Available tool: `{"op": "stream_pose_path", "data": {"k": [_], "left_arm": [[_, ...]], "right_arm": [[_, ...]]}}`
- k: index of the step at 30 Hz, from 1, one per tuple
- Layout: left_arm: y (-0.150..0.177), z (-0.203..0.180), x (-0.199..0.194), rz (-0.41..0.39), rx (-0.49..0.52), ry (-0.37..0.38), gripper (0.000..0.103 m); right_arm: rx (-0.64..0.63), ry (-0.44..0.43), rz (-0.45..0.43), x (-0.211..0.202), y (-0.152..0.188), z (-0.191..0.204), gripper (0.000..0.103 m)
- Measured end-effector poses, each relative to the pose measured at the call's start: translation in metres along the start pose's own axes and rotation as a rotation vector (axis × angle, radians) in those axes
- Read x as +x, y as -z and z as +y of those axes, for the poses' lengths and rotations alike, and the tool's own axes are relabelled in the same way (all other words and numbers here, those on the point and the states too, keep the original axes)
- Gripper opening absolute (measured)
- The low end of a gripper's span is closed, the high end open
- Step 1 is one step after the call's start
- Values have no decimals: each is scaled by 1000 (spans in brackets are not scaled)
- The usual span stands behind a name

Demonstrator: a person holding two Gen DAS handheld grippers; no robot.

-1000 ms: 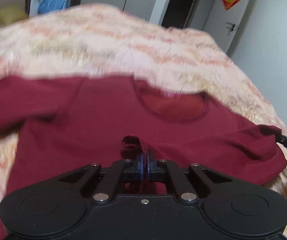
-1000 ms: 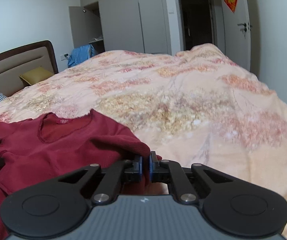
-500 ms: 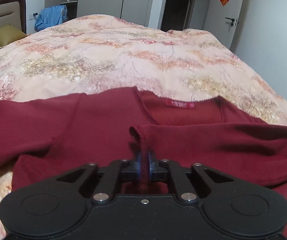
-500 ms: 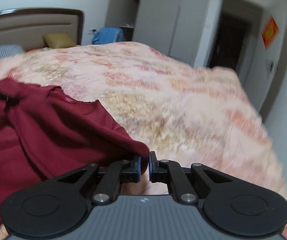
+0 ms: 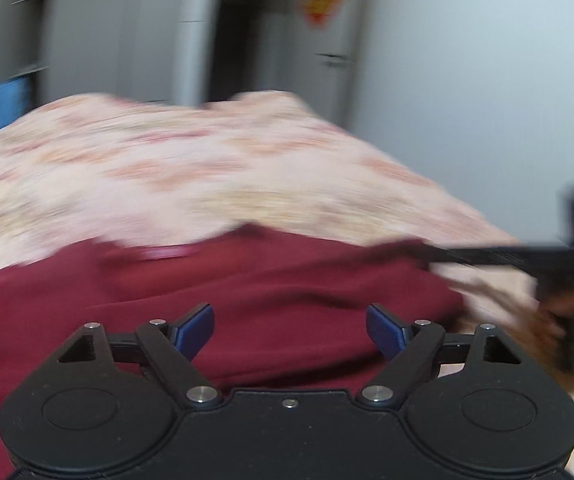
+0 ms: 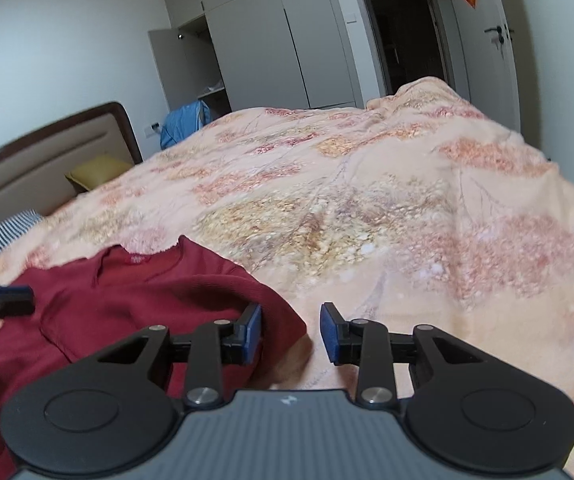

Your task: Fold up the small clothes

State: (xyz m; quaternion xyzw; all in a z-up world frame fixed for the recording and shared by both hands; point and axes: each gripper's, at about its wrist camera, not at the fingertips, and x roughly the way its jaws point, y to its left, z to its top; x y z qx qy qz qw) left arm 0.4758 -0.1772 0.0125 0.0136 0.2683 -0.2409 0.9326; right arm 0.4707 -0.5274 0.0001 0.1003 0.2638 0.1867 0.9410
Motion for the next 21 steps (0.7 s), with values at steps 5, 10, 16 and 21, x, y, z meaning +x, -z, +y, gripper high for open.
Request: {"op": "stream_pose_path", "data": {"k": [5, 10, 16, 21], "left_arm": [[7, -61, 34, 11, 178, 122, 83], [3, -92, 60, 1, 269, 139, 60], [0, -88, 71, 18, 213, 190, 5], [3, -75, 38, -95, 218, 307, 4]], "right_arm": [[41, -57, 7, 9, 0, -3, 21], [21, -93, 6, 8, -1, -2, 8], [12, -124, -22, -5, -6, 0, 7], [-201, -25, -79, -20, -13, 18, 6]]}}
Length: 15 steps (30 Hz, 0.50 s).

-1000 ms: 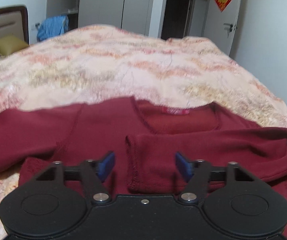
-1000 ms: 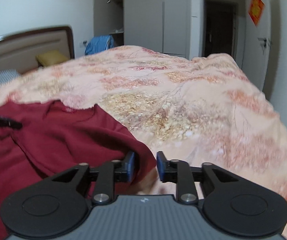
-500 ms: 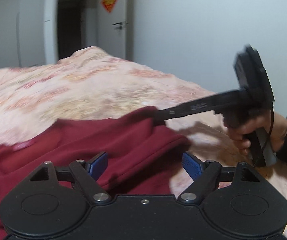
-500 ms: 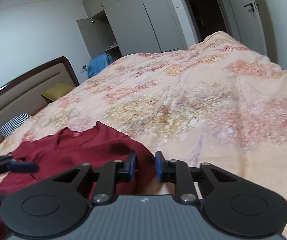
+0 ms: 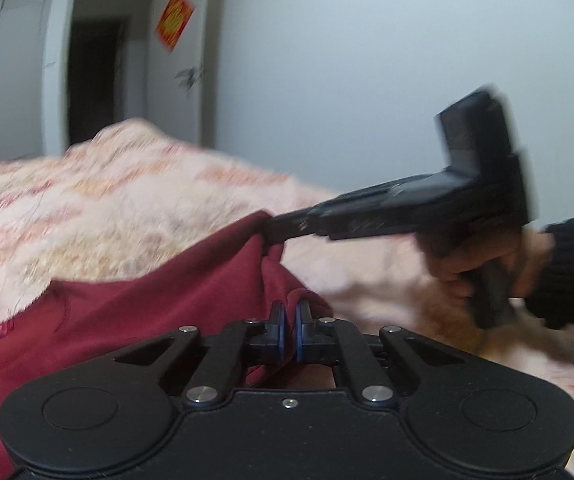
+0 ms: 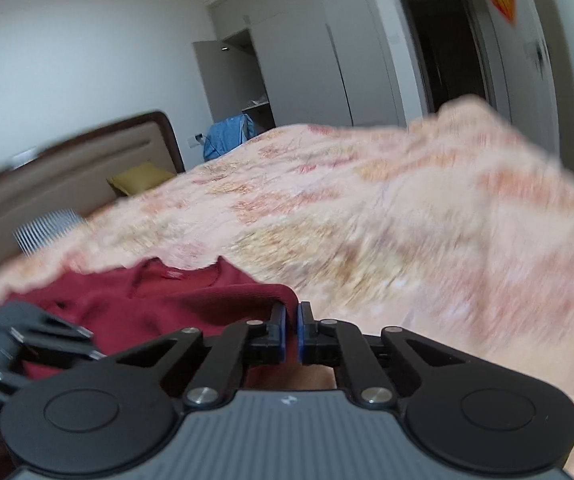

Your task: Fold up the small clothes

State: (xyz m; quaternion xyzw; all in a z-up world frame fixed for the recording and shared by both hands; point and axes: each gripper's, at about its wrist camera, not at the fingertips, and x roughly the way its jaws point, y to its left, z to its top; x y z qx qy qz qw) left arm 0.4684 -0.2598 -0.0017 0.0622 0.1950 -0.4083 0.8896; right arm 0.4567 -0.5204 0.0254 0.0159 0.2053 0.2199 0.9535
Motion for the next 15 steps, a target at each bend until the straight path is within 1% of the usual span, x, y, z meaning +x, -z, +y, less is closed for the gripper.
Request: {"op": "stream_pose_path", "data": {"k": [3, 5, 7, 11, 13, 14, 15], "left_arm": [[-3, 3, -15, -22, 20, -8, 4], [-4, 3, -21, -28, -2, 21, 4], [-3, -1, -16, -20, 4, 22, 4], [3, -12, 4, 23, -3, 61, 4], [9, -20, 13, 49, 15, 66, 4], [11, -21, 18, 70, 13, 65, 4], [14, -22, 22, 84, 5, 66, 4]], "right_arm": [[-115, 33, -28, -6, -4, 12, 6], [-176, 57, -37, -4, -6, 21, 6], [-213, 87, -46, 0, -7, 28, 6], [-177, 120, -19, 6, -8, 26, 6], [-137, 128, 39, 8, -7, 20, 7], [-102, 128, 73, 8, -6, 15, 10], [-60, 121, 112, 9, -5, 6, 22]]}}
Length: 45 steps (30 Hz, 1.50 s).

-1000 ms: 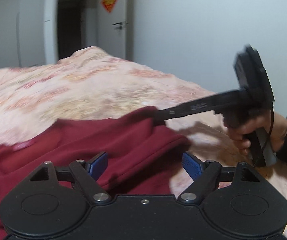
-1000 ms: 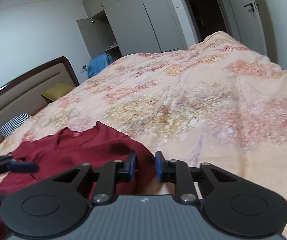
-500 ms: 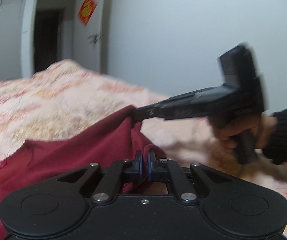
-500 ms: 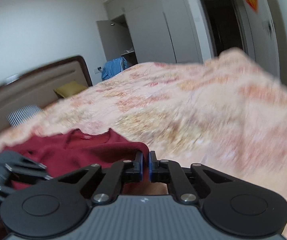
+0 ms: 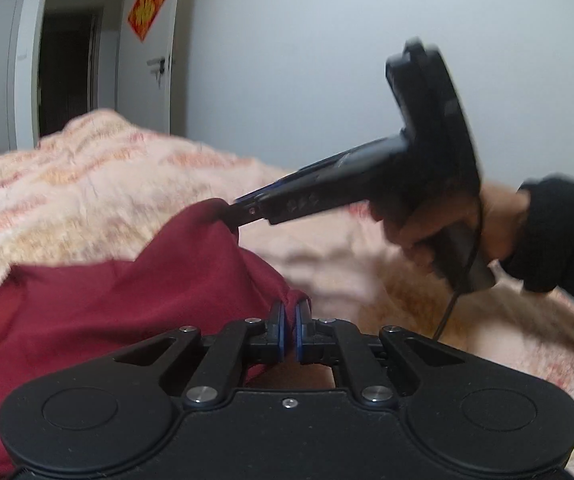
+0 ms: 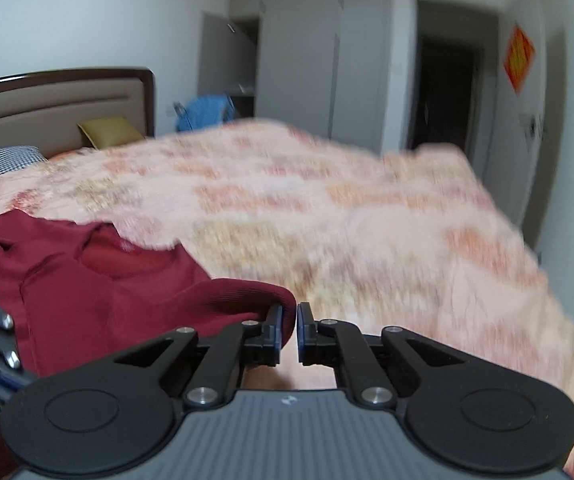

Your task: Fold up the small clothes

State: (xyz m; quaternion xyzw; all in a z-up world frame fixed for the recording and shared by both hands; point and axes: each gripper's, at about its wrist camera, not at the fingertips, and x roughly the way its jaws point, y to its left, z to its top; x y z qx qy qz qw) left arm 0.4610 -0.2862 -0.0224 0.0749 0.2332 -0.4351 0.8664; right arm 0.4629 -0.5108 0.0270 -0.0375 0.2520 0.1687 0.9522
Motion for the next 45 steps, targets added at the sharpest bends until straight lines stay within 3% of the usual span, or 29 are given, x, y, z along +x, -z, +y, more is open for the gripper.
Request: {"op": "stream_pose_path", "data": {"k": [1, 3, 4, 6, 11, 14, 15, 17, 18, 20, 23, 25, 27, 30, 32, 33, 34, 36, 38, 41, 45], "left_arm": [[3, 0, 4, 10, -10, 2, 4], [8, 0, 8, 21, -8, -1, 5], [9, -1, 9, 22, -3, -3, 5], [10, -1, 9, 22, 3, -6, 5], [7, -1, 9, 6, 10, -7, 5], [7, -6, 6, -5, 41, -10, 5], [7, -8, 5, -8, 52, -4, 5], [7, -12, 2, -13, 70, 8, 5], [7, -13, 3, -15, 83, -2, 5], [6, -14, 6, -14, 89, -19, 5], [4, -9, 14, 6, 39, -14, 9], [3, -6, 17, 23, 4, 4, 16], [1, -3, 15, 25, -25, 10, 43], [-1, -1, 6, 4, -25, -17, 75], [-5, 4, -1, 0, -28, -57, 78], [-7, 7, -5, -2, -40, -84, 82], [-9, 12, -10, -8, -58, -116, 85], [-14, 25, -19, -18, -111, -211, 94], [-18, 40, -27, -15, -153, -324, 96], [-19, 70, -34, 4, -197, -505, 102], [-6, 119, -39, 74, -261, -678, 102]], "right_arm": [[38, -18, 38, 0, 2, -7, 34], [99, -40, 75, -2, 9, -19, 43], [146, -67, 98, -2, 12, -25, 55], [258, -142, 131, 0, 18, -35, 63], [471, -276, 168, 19, 24, -40, 70], [602, -270, 165, 37, 22, -43, 56], [607, -260, 150, 40, 19, -44, 43], [604, -248, 101, 41, 12, -44, 30], [597, -256, 79, 41, 7, -44, 14], [533, -245, 50, 36, -4, -39, 13], [373, -159, 35, 28, -18, -24, 11], [296, -85, 47, 29, -18, -20, 11], [294, -45, 58, 34, -13, -24, 11], [358, -43, 70, 33, 2, -35, 22], [405, -52, 67, 26, 12, -42, 44], [423, -53, 57, 21, 17, -45, 63], [437, -48, 44, 13, 21, -47, 70], [466, -47, 30, -3, 31, -50, 72], [464, -19, 12, -24, 43, -47, 73], [335, 50, 0, -55, 58, -24, 73], [116, 56, 11, -77, 73, 22, 67]]}}
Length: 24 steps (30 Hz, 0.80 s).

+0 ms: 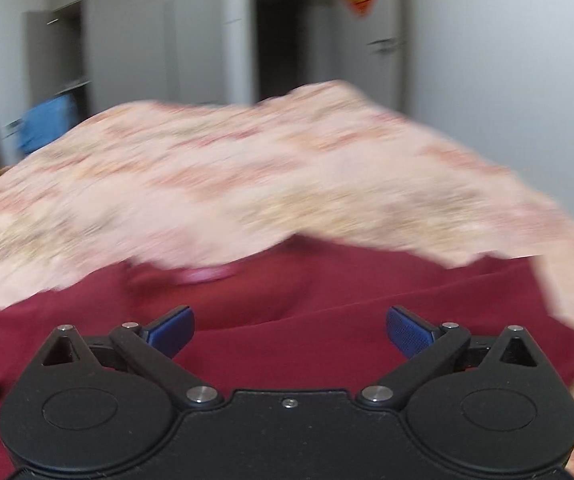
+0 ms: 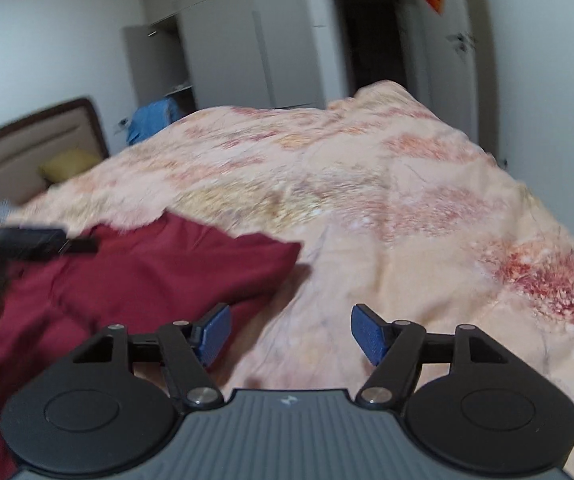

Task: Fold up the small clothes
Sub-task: 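Move the left gripper over the sweater toward the other sleeve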

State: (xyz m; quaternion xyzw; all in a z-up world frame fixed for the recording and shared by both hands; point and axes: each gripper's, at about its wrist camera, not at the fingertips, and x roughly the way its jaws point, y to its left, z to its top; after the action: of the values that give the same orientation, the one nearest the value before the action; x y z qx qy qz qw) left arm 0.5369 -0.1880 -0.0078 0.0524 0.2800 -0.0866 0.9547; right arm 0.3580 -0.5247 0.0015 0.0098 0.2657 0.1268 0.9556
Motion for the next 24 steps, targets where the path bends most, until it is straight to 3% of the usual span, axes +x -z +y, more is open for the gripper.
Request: {"op": "stream_pose_path", "data": {"k": [5, 7, 9, 12, 15, 21, 23, 24], "left_arm": [[15, 38, 22, 40, -54, -119, 102], [25, 48, 24, 59, -83, -129, 102], [35, 55, 26, 70, -120, -115, 103], [40, 59, 31, 68, -157, -97, 103], [42, 59, 32, 64, -158, -93, 103], [45, 61, 36, 65, -166, -92, 103], [46, 60, 37, 62, -165, -93, 103], [47, 60, 37, 61, -166, -92, 103]], "right_arm": [[-256, 35, 24, 14, 7, 53, 52], [-271, 62, 9, 22, 3, 62, 24], [-182, 84, -9, 24, -2, 63, 10], [15, 184, -44, 8, 6, 57, 7], [160, 163, 9, -3, 30, 61, 6], [203, 185, 37, -3, 42, 53, 3], [189, 202, 12, -13, 37, 48, 9], [181, 208, -2, -18, 33, 45, 20]]}}
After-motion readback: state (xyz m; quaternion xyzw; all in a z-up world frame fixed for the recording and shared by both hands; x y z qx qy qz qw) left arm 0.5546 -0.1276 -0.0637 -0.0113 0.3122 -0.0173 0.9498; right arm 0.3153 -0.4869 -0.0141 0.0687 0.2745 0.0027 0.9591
